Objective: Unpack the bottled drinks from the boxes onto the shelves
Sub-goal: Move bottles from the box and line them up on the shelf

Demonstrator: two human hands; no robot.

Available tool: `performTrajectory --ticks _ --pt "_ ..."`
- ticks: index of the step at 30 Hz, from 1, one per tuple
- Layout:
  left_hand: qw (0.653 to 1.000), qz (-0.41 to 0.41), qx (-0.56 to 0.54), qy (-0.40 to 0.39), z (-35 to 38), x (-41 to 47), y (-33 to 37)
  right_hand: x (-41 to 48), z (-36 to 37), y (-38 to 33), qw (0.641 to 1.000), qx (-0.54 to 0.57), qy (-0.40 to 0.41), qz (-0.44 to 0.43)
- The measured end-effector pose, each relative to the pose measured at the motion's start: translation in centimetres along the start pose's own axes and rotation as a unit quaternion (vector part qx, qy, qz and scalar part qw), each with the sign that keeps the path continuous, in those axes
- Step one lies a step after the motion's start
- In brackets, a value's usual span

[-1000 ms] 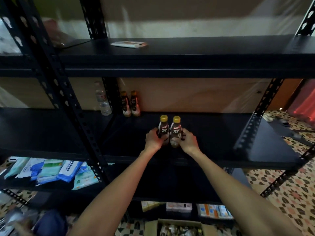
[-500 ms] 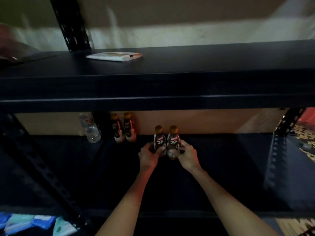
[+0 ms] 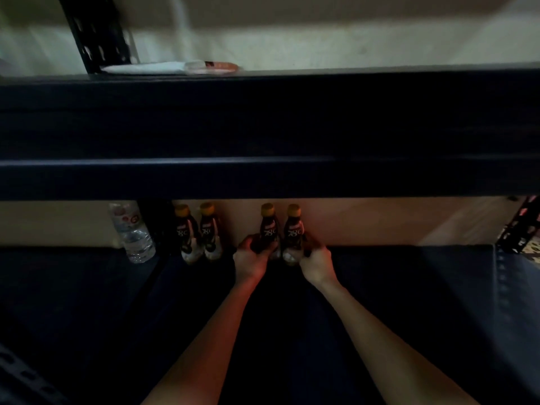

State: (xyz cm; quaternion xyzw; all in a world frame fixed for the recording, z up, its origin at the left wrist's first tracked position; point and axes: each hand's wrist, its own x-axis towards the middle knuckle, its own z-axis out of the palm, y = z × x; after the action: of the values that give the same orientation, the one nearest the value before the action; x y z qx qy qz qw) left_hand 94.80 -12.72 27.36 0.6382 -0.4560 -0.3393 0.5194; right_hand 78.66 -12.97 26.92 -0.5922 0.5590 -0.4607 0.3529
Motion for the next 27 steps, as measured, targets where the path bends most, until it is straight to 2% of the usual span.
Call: performTrajectory --ticks 7,14,19,22,25,27 --pt "0.999 -0.011 -0.026 -0.017 0.8 1.1 -0.5 0.6 0.2 0.4 1.0 0.012 0.019 -0.003" --pt "0.999 -0.003 0.048 -0.019 -0.2 -2.1 2.1 -0.2 -0.2 -0.2 0.998 0.05 -0.004 0.035" --pt "0.997 0.028 0.07 -0.019 -1.6 -5.7 2.5 -4.0 -1.4 -1.8 0.999 0.016 0.037 0.01" --pt "0.984 0.021 0.171 -0.048 -2.7 -8.5 2.4 -6.9 -2.3 -2.7 0.999 -0.03 0.034 -0.005" --pt "0.946 0.049 0.312 -0.076 -4.0 -11.4 2.3 -10.0 -3.3 -3.2 0.996 -0.089 0.007 -0.005" --pt "0.923 0.078 0.362 -0.103 -4.7 -13.5 3.0 -12.0 -4.2 -3.6 0.992 -0.124 -0.016 -0.008"
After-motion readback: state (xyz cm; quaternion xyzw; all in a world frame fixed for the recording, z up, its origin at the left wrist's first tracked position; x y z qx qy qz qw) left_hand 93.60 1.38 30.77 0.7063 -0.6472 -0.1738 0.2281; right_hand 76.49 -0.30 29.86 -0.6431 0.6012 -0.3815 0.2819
